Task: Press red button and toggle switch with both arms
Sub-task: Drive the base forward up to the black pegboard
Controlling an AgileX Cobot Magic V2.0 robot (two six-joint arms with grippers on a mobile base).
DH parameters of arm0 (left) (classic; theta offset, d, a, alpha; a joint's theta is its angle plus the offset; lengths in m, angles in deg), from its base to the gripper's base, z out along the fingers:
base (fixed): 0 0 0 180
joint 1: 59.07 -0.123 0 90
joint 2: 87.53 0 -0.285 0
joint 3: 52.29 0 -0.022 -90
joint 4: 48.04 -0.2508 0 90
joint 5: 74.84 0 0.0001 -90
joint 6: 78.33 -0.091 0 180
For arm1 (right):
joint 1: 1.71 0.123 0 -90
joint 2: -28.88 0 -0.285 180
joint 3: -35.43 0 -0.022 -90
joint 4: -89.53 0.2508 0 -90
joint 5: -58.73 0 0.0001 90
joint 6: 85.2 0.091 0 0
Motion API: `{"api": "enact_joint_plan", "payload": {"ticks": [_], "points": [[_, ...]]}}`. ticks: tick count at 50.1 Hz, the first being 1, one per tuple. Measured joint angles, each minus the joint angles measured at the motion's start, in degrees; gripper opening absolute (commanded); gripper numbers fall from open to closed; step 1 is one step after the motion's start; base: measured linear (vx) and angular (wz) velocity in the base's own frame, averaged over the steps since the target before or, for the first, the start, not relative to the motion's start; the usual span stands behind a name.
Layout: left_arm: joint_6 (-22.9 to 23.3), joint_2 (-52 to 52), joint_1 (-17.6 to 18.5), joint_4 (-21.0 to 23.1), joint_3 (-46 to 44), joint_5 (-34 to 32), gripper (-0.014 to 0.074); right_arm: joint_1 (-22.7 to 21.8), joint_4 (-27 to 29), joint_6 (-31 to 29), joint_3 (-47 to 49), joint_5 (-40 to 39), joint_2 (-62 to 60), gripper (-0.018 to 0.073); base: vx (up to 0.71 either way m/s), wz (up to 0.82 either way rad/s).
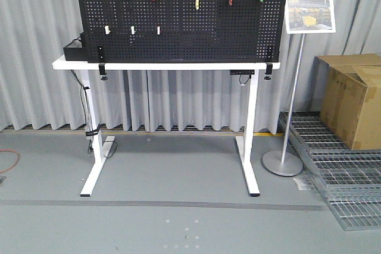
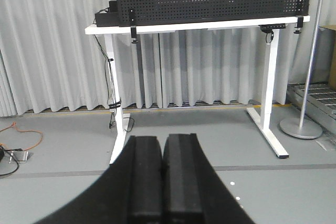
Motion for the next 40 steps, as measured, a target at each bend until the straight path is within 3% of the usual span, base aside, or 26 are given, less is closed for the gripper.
{"api": "enact_joint_plan", "payload": {"ticks": [40], "points": [[0.0, 0.0, 0.0, 0.0, 0.0, 0.0, 0.0001, 0.0, 0.0, 0.0, 0.0, 0.0, 0.0, -0.0003, 0.15, 0.02]]}}
